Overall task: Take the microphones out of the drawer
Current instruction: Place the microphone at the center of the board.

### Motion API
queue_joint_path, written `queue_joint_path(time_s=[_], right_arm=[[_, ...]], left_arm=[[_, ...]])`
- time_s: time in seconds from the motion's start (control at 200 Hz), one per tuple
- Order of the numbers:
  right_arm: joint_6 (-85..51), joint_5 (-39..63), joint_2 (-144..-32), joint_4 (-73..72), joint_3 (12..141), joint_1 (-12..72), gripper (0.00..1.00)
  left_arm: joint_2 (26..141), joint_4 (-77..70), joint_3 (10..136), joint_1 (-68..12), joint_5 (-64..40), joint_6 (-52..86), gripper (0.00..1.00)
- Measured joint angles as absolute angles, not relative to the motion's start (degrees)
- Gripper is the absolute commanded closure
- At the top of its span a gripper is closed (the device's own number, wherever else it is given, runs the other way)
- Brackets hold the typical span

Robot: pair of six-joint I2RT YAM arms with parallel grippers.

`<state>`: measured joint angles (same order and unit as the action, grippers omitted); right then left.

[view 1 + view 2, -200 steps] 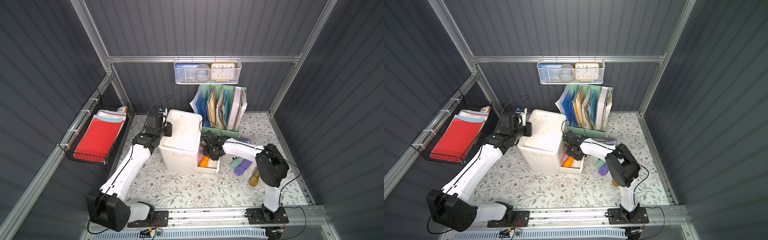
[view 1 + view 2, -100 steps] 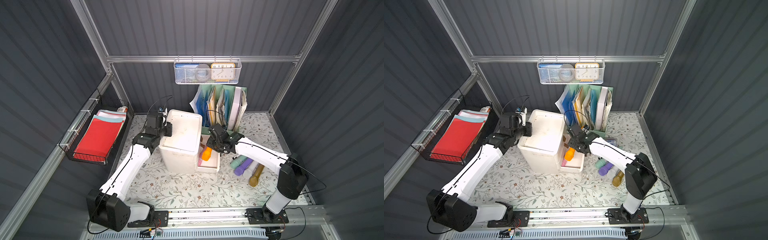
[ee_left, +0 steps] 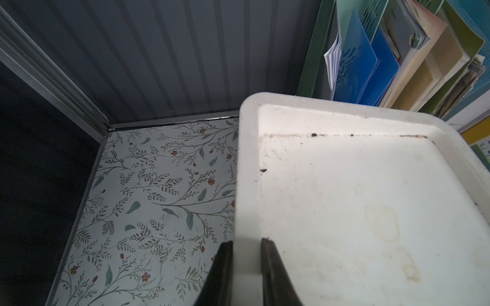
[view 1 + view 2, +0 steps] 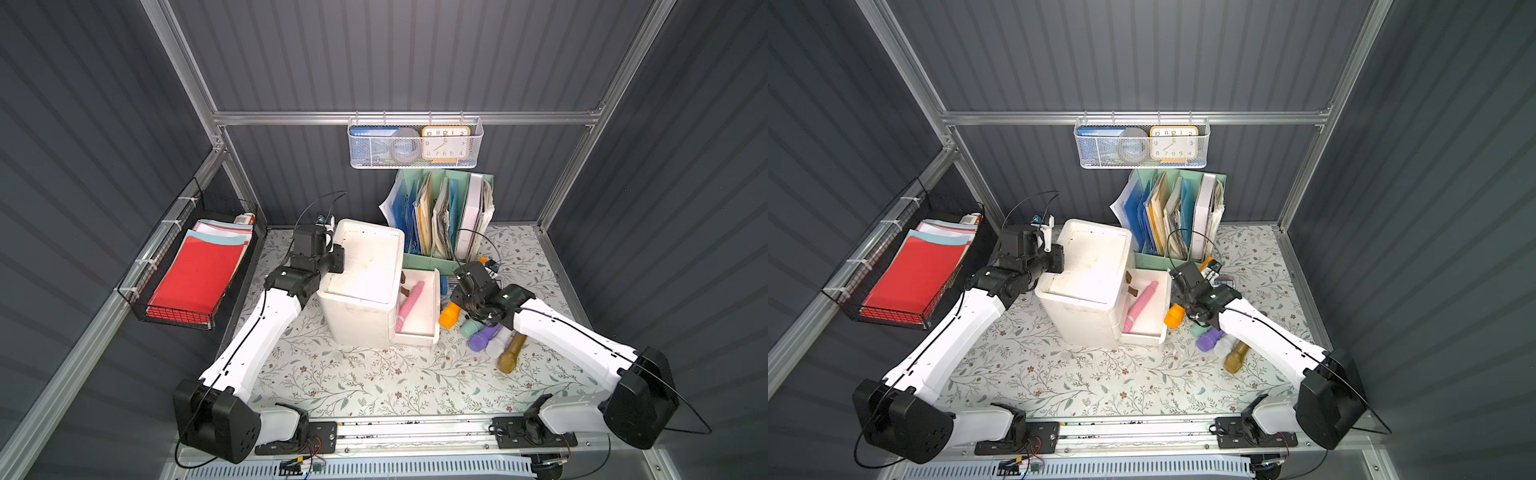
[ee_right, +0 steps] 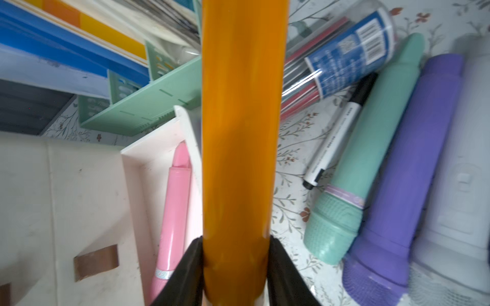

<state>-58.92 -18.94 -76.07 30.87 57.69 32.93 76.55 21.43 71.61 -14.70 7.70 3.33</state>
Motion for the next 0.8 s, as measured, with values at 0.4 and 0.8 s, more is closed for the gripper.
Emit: queue_joint_path(time_s=[0.4, 0.8], right_arm=[[-59.51, -15.64, -75.42, 29.06, 51.72, 27.2, 0.78], [-59.22, -8.43, -89.84, 26.98, 56.8, 25.98, 0.8]], left_arm=[[76.69, 21.43, 71.61, -14.7, 7.68, 3.33, 0.95], [76.64, 21.41, 71.61, -14.68, 7.68, 3.33, 0.95]])
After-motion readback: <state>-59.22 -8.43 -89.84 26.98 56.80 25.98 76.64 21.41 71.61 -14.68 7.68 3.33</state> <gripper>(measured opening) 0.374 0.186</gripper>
